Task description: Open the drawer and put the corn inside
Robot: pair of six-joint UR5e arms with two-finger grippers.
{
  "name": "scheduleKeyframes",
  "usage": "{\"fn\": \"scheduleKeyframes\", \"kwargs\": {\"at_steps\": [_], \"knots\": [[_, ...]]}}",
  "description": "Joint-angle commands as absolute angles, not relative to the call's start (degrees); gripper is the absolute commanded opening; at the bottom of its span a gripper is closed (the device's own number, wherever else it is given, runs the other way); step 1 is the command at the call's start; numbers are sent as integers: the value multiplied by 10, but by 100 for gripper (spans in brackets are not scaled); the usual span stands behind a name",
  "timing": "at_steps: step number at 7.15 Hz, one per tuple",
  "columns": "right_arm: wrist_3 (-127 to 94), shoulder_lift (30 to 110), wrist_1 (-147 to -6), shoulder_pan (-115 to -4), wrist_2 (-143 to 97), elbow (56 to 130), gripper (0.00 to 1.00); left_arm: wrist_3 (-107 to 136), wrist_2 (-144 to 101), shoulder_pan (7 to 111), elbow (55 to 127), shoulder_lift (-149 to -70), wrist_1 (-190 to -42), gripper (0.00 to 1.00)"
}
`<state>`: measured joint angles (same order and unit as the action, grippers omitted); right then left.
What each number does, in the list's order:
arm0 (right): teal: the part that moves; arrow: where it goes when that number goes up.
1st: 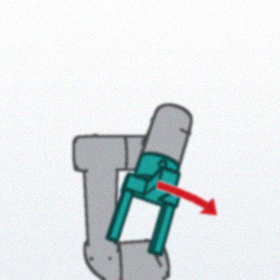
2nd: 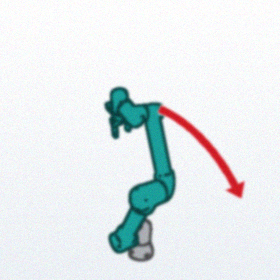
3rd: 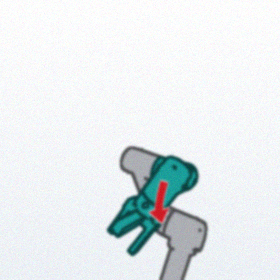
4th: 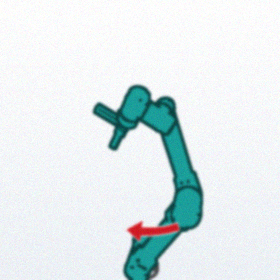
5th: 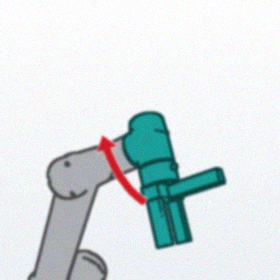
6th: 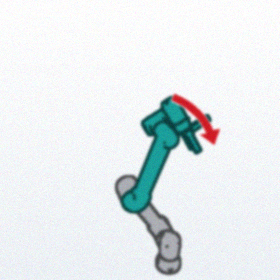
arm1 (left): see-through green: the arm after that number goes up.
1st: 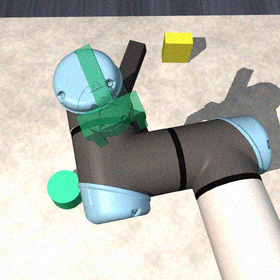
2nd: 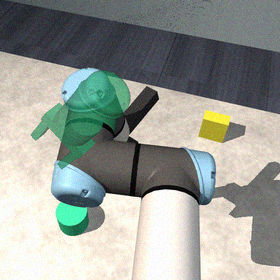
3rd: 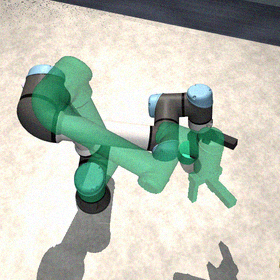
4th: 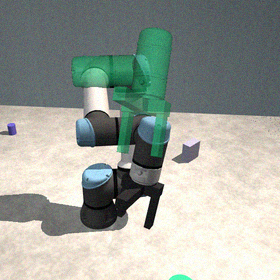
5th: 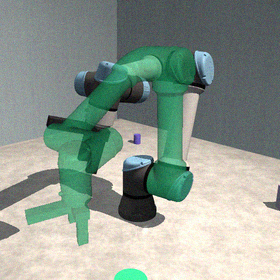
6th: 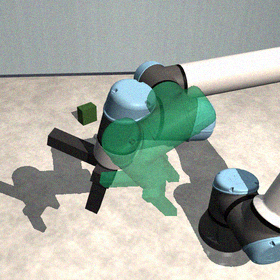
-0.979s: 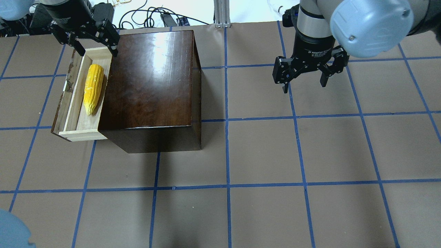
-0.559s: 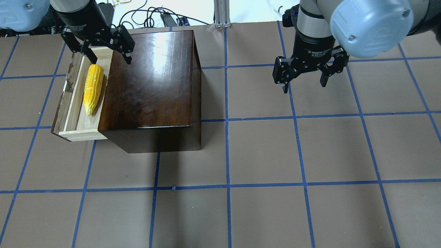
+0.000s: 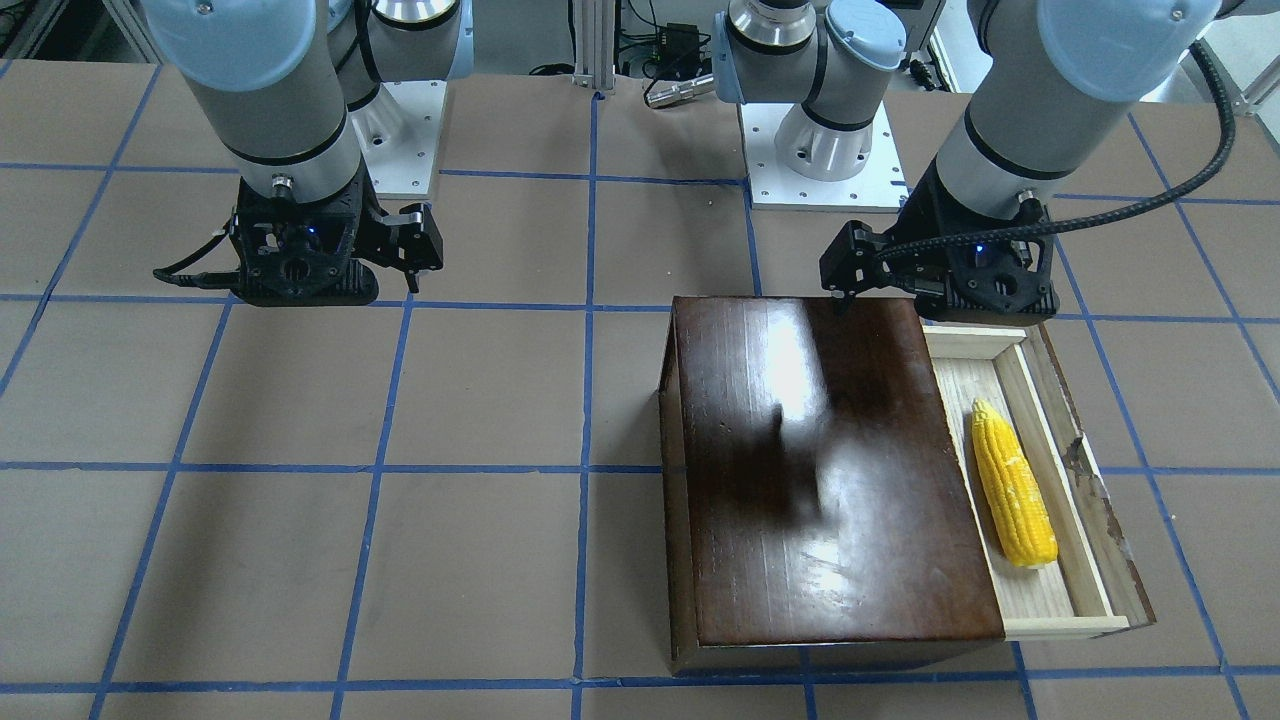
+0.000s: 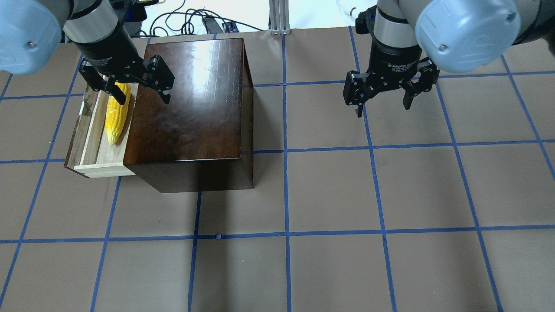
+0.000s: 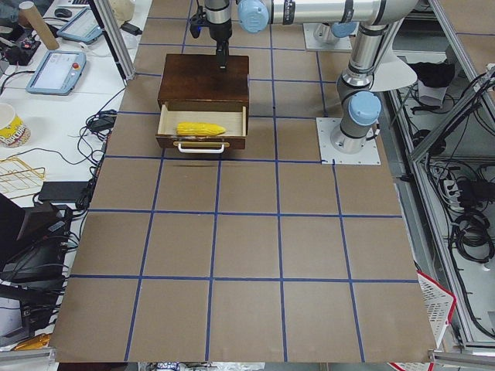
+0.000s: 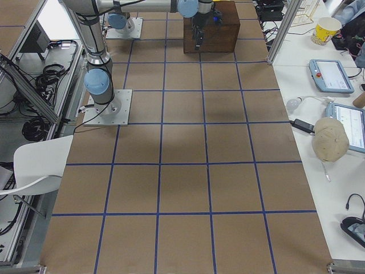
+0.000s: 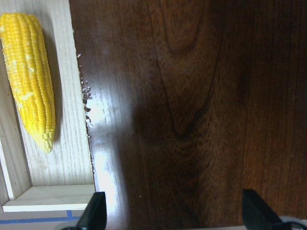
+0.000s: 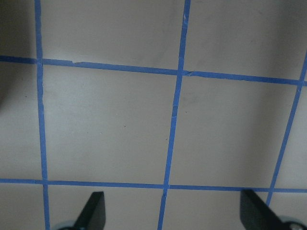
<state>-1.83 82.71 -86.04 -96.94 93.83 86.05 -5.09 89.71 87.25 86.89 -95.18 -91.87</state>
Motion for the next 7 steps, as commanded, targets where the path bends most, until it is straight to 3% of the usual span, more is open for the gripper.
{"fn": "scheduleKeyframes", "kwargs": {"at_steps": [1,7], "knots": [[-18,827,-860,-969,939,860,100,-51,897,872,886,-938,-918,100],[-18,827,-860,-969,939,860,100,-54,898,871,886,-943,-918,100]]}}
